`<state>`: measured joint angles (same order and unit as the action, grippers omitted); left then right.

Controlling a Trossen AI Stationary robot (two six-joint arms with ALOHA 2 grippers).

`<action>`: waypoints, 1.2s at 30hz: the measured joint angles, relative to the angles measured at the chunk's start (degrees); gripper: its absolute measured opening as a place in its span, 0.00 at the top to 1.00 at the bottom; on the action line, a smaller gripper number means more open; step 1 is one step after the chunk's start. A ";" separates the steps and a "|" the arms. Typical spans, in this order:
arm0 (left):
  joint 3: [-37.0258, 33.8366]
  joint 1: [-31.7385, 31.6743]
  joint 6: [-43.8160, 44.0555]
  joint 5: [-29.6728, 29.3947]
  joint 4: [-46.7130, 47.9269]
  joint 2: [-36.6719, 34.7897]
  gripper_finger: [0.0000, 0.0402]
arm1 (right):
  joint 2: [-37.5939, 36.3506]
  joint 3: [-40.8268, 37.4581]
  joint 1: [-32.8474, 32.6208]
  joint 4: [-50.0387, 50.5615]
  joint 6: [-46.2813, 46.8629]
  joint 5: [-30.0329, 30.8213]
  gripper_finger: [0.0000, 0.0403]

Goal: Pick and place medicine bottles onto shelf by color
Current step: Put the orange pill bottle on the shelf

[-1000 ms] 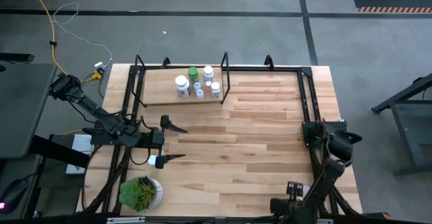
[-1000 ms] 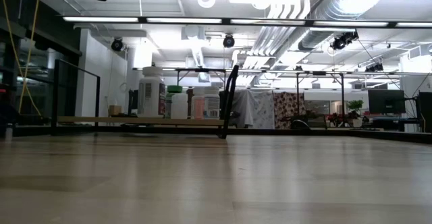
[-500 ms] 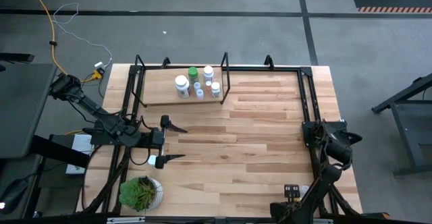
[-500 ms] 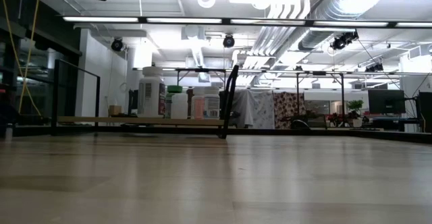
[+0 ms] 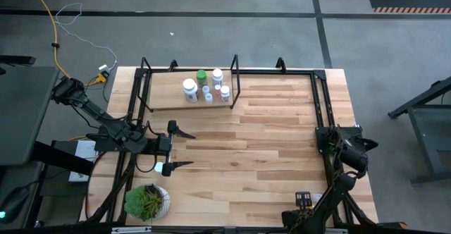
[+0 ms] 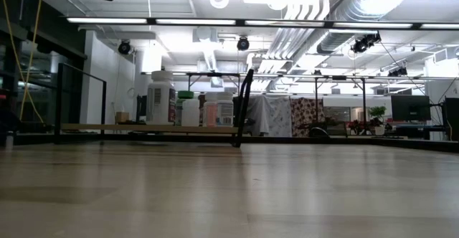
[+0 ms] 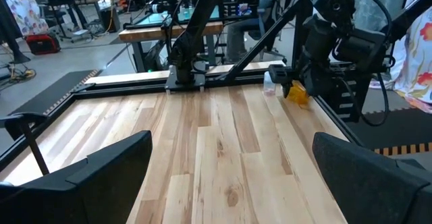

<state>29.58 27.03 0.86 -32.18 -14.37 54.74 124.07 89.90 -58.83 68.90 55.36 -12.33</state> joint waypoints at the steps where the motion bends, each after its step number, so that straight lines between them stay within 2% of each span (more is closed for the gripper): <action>1: 0.00 -0.01 0.00 0.00 0.00 -0.02 0.00 | 0.00 -0.07 0.00 -0.07 -0.13 0.09 0.32; 13: 0.00 -0.02 0.00 0.00 -0.01 -0.02 0.00 | -0.02 -0.08 0.05 1.85 -0.40 0.32 0.56; 19: 0.00 0.00 0.00 0.00 -0.02 -0.02 0.00 | -0.02 1.75 1.25 4.82 -1.89 2.43 0.58; 23: 0.00 -0.01 0.00 0.00 -0.02 -0.02 0.00 | -0.02 6.15 3.84 5.82 -3.51 11.91 0.56; 30: 0.00 0.00 0.00 0.00 -0.02 -0.02 0.00 | -0.32 12.02 8.43 7.19 -6.55 36.79 0.56; 33: 0.00 0.00 0.00 0.00 -0.02 -0.02 0.00 | -2.39 9.46 9.67 7.02 -4.58 45.32 0.56; 36: 0.00 0.02 0.46 0.00 0.00 -0.02 0.00 | -6.46 2.80 10.50 3.69 -1.43 48.10 0.56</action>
<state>29.58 27.05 1.32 -32.18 -14.37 54.72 117.61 92.70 -48.33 72.59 53.93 35.76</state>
